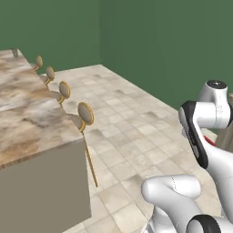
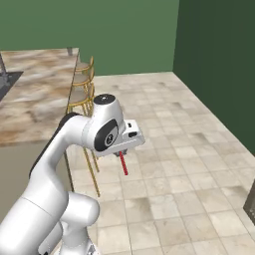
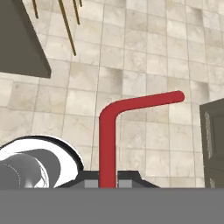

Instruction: Take a straw from the drawer in front and place it inside the glass cup on the dining counter.

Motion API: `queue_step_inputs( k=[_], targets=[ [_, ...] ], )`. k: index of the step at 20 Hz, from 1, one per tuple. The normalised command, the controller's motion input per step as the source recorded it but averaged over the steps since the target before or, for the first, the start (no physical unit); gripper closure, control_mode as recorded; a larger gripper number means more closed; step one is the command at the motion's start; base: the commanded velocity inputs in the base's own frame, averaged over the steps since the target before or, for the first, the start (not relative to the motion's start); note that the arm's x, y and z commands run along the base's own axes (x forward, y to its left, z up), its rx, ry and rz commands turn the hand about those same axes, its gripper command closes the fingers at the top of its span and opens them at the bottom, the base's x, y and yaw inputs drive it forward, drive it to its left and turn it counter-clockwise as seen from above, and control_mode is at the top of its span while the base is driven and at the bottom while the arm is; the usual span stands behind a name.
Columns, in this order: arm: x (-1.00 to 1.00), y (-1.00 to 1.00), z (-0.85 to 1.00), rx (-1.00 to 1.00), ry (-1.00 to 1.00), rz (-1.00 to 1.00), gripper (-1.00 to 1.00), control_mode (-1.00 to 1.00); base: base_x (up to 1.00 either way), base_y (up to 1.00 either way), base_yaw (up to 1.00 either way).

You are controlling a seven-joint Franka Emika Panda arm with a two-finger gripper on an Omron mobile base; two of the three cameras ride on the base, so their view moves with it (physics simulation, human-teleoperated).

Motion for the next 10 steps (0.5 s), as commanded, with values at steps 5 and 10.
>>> queue_step_inputs(
  k=[5,10],
  targets=[
    [0.00,0.00,0.00,0.00,0.00,0.00,1.00,1.00,1.00,-0.69,0.02],
    [0.00,0.00,0.00,0.00,0.00,0.00,1.00,1.00,1.00,-0.60,0.08]
  ],
)
